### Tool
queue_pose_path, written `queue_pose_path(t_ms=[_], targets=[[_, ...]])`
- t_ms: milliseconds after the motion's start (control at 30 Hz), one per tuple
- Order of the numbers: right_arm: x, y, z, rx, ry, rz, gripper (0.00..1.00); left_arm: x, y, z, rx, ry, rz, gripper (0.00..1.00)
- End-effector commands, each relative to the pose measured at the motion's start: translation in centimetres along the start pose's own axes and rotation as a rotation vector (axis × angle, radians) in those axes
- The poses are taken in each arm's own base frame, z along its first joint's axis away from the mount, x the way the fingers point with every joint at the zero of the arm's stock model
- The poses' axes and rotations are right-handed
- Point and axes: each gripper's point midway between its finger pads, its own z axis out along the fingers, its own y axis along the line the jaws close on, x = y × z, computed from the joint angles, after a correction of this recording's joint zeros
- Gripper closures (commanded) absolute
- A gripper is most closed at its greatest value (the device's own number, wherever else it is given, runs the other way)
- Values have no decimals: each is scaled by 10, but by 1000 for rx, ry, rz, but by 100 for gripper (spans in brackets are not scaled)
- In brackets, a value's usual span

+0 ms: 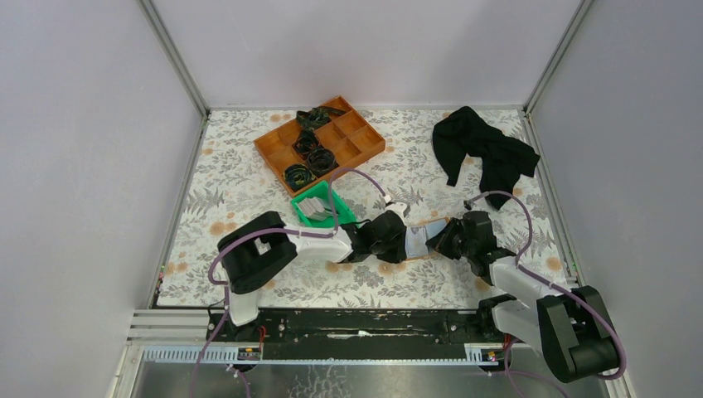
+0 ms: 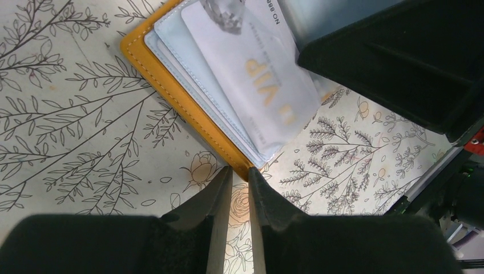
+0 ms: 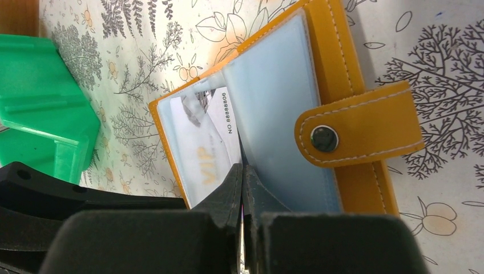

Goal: Put the credit cards into the card holder
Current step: Adjust the credit card in the card holder.

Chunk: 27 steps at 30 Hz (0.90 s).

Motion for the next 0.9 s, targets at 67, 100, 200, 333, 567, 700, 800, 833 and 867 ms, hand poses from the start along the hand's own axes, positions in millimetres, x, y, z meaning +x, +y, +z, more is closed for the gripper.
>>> queue_pose_path(t_ms=[67,100,200,333,567,700,800,833,867], targets=[[11,12,-3,-27,83,-56,100,111,107,-27,-415,356,21,75],[10,13,-3,-26,84,-63,100,109,109,-29,-428,345,17,75],[6,16,-3,-26,83,-81,100,104,112,-32,-454,315,-2,74],[0,20,-3,-21,80,-104,100,96,115,-35,-482,276,-20,72],[-6,29,-3,-38,91,-131,100,83,115,-36,-503,218,-38,70],[-16,37,-4,-50,76,-149,92,76,114,-35,-505,196,-49,70],[-26,44,-7,-53,52,-169,82,74,112,-35,-502,187,-54,69],[-28,45,-7,-50,48,-173,81,74,111,-34,-503,185,-57,69],[-30,47,-7,-50,46,-177,79,73,111,-34,-503,182,-60,69]])
